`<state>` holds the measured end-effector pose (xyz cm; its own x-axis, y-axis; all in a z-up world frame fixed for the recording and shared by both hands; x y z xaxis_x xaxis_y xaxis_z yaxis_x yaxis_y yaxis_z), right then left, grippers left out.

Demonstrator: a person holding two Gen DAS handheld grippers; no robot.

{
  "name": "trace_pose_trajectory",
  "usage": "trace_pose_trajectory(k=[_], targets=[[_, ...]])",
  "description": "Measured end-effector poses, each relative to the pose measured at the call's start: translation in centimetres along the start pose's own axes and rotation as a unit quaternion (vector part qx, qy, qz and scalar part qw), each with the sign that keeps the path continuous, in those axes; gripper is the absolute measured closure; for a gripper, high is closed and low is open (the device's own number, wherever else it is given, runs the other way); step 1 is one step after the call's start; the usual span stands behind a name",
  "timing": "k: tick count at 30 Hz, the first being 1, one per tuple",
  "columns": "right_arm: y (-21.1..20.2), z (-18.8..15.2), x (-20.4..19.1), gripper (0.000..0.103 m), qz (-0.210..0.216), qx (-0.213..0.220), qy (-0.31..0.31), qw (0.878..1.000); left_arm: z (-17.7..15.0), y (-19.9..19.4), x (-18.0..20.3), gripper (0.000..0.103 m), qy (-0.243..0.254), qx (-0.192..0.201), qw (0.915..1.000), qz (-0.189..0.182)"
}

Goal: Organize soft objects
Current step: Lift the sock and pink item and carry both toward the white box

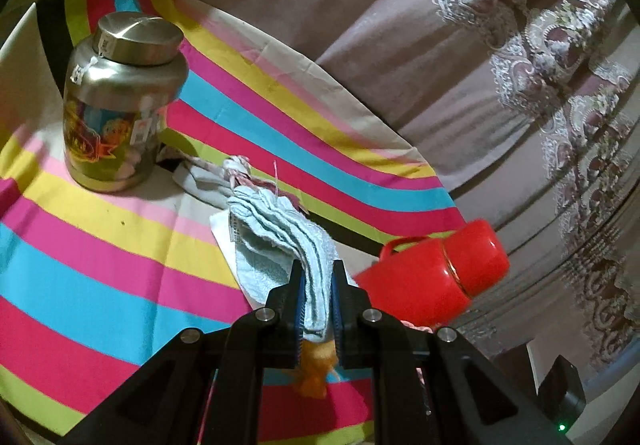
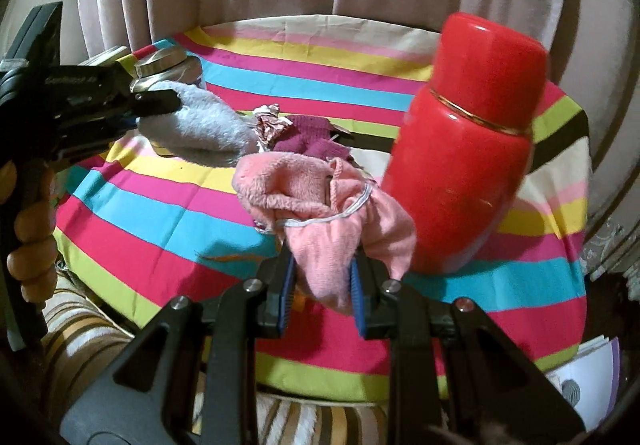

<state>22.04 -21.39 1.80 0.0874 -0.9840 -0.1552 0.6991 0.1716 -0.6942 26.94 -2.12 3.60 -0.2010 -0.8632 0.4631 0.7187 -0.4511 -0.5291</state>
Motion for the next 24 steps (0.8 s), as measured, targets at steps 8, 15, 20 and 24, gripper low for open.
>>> trace_pose_trajectory(k=[8, 15, 20, 24], targets=[[-3.0, -1.4, 3.0, 0.075, -0.017, 0.004, 0.022, 1.0, -1.6, -1.2, 4.1, 0.091, 0.022, -0.004, 0.9991, -0.034], [-5.7, -3.1, 6.6, 0.075, -0.04, 0.004, 0.045, 0.998, -3.7, -1.2, 8.3, 0.091, 0.05, -0.024, 0.9963, -0.065], [-7.5, -4.4, 10.2, 0.075, -0.066, -0.002, 0.068, 0.995, -5.4, -0.7, 11.4, 0.091, 0.071, -0.045, 0.9929, -0.084], [-9.0, -5.2, 13.1, 0.075, -0.089, 0.001, 0.087, 0.992, -6.8, -0.3, 13.7, 0.091, 0.087, -0.062, 0.9891, -0.102]])
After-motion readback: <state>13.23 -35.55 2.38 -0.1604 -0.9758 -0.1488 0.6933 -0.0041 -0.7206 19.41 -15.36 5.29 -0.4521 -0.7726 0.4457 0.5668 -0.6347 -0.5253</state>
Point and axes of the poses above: each gripper's, at about its wrist camera, not at the fingertips, and y roughly the way its jaws point, x to its right, z to its top, the point moved 4 cm from there along y, roughly the way its jaws point, and after that the axes turned 13 degrees about y, right-handed, at the moved point
